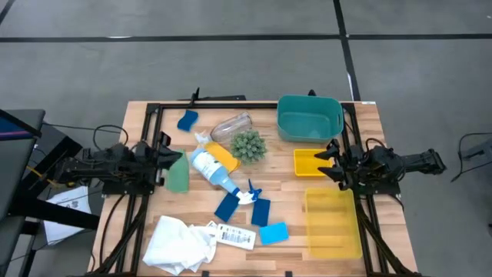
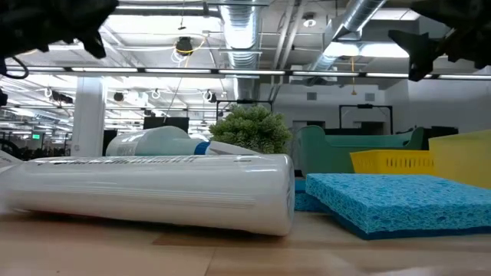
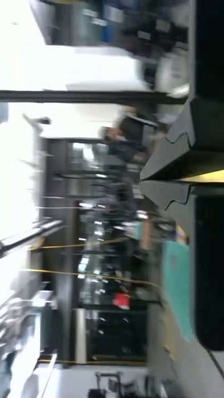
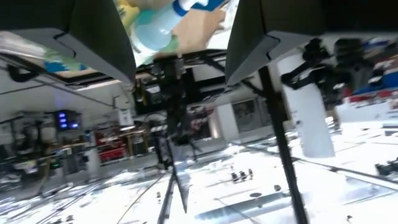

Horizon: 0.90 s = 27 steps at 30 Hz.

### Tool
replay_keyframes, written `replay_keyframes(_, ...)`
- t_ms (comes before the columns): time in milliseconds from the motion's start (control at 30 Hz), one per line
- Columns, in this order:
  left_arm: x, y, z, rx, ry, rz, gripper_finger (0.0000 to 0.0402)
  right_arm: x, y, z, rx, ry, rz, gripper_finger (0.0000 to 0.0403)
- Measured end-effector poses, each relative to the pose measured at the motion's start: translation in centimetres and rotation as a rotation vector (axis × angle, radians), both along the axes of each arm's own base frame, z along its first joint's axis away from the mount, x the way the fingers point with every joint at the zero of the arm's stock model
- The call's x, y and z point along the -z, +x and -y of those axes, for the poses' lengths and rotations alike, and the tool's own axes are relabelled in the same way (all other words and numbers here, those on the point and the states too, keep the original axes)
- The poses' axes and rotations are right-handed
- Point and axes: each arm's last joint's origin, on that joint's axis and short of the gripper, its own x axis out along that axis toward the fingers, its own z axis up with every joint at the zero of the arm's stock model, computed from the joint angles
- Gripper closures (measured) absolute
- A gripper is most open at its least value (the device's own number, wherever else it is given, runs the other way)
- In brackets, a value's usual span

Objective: Pick & Place Kitchen Items
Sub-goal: Put the green towel into the green bin

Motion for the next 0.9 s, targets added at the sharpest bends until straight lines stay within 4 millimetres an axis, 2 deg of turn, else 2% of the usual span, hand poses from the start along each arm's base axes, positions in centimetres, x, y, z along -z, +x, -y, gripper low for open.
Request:
replay_keyframes(267,-1.4,-0.8,0.0,0.006,-0.005,0.165,0.0395,-0.3,-0.1,-0.2,-0.084,-0.022,0.035,0.0163)
replay_keyframes(367,-1.6,-1.0,0.0,-0.028,0.053,0.192,0.0392,-1.0,-0.3,-0.1,-0.05,-0.074,0.093,0.0163)
replay_keyframes(467,-1.6,-1.0,0.0,-0.052,0.092,0.191,0.0375,-2.5,-0.8,0.2,-0.005,-0.121,0.136,0.0163)
replay_keyframes(633,-1.7,-1.0,0.0,-0.117,0.196,0.19,0.0302,-5.4,-1.8,0.6,0.075,-0.204,0.184,0.0163)
replay_keyframes(900,-4.1,-0.3,-0.2,-0.222,0.222,0.136,0.0124,-7.1,-2.6,0.9,0.122,-0.24,0.181,0.0163)
